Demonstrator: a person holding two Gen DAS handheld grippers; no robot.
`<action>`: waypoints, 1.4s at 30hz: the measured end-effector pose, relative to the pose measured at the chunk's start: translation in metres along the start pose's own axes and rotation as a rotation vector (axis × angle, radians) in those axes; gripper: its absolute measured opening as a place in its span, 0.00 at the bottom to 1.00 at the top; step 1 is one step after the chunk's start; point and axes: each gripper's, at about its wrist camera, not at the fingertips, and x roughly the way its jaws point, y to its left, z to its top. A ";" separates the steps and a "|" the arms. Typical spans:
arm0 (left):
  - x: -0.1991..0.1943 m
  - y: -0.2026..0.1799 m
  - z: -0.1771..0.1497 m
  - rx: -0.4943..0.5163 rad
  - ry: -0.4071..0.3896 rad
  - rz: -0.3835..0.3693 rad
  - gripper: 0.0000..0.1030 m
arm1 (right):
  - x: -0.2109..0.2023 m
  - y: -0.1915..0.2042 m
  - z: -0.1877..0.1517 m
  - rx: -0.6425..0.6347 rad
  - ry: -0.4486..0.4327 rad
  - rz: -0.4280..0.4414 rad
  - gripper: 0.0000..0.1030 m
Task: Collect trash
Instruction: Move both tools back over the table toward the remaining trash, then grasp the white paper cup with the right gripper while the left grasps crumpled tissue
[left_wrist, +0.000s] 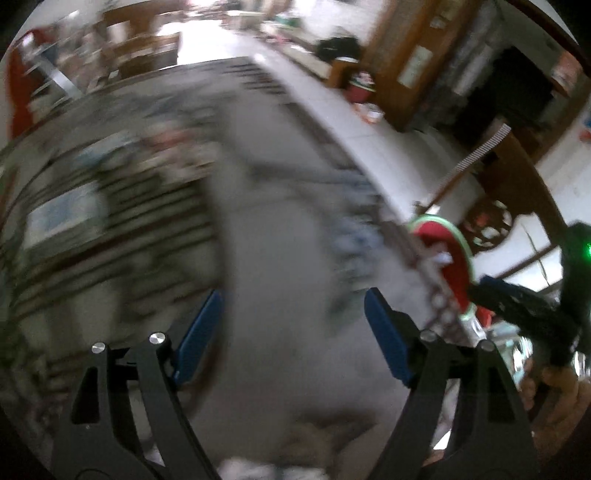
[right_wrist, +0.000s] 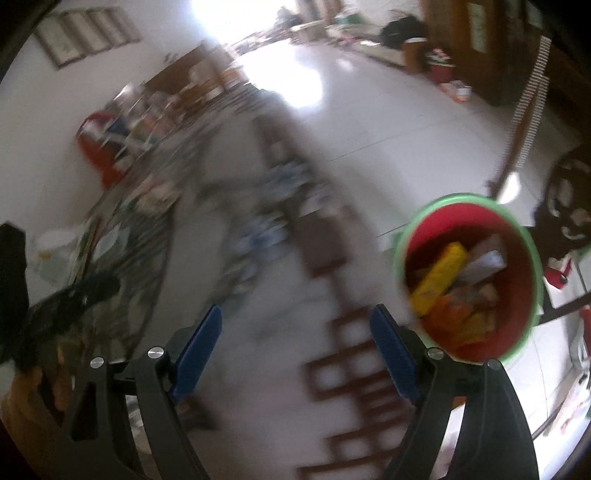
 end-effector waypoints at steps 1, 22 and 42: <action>-0.004 0.014 -0.003 -0.018 -0.001 0.016 0.75 | 0.005 0.015 -0.004 -0.022 0.013 0.014 0.77; -0.059 0.116 -0.073 -0.069 0.012 0.067 0.78 | 0.096 0.212 -0.133 -0.600 0.429 0.140 0.68; -0.030 0.081 -0.129 0.034 0.188 -0.052 0.79 | 0.059 0.153 -0.075 -0.246 0.194 0.066 0.46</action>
